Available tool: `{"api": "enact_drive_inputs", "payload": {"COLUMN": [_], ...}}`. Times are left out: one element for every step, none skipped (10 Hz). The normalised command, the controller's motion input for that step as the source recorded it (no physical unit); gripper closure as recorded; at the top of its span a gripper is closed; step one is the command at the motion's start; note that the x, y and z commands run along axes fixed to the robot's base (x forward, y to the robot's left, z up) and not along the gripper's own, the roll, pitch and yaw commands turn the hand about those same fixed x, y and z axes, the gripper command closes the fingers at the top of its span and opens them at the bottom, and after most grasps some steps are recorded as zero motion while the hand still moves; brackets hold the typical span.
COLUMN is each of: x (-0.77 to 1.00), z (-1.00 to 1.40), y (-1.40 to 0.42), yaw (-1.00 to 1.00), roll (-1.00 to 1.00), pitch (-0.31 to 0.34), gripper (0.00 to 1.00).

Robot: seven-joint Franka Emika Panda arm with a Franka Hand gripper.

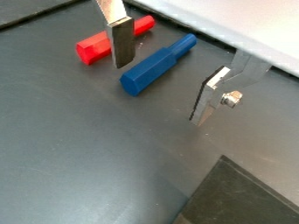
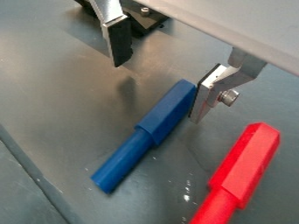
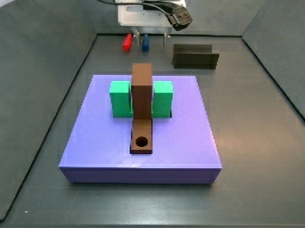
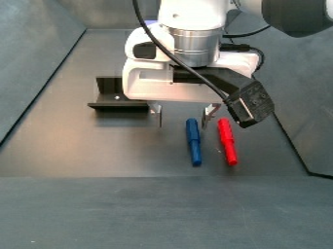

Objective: Pick up the blue object. Move up. Place the blue object on the fixture. Regrasp the blue object. Move to above the board. Insert the blue object.
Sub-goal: Pick up the blue object.

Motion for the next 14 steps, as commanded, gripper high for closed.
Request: {"api": "enact_drive_inputs", "payload": {"x": [-0.09, -0.09, -0.07, 0.0, 0.0, 0.0, 0.0, 0.0, 0.0, 0.0, 0.0, 0.0, 0.0, 0.0], "z": [-0.19, -0.2, -0.17, 0.0, 0.0, 0.0, 0.0, 0.0, 0.0, 0.0, 0.0, 0.0, 0.0, 0.0], "y": [0.0, 0.0, 0.0, 0.0, 0.0, 0.0, 0.0, 0.0, 0.0, 0.0, 0.0, 0.0, 0.0, 0.0], "yaw": [0.0, 0.0, 0.0, 0.0, 0.0, 0.0, 0.0, 0.0, 0.0, 0.0, 0.0, 0.0, 0.0, 0.0], "roll": [-0.21, -0.18, -0.13, 0.0, 0.0, 0.0, 0.0, 0.0, 0.0, 0.0, 0.0, 0.0, 0.0, 0.0], "pitch": [-0.149, -0.147, -0.109, 0.0, 0.0, 0.0, 0.0, 0.0, 0.0, 0.0, 0.0, 0.0, 0.0, 0.0], "gripper": [0.0, 0.0, 0.0, 0.0, 1.0, 1.0, 1.0, 1.0, 1.0, 1.0, 1.0, 1.0, 1.0, 1.0]}}
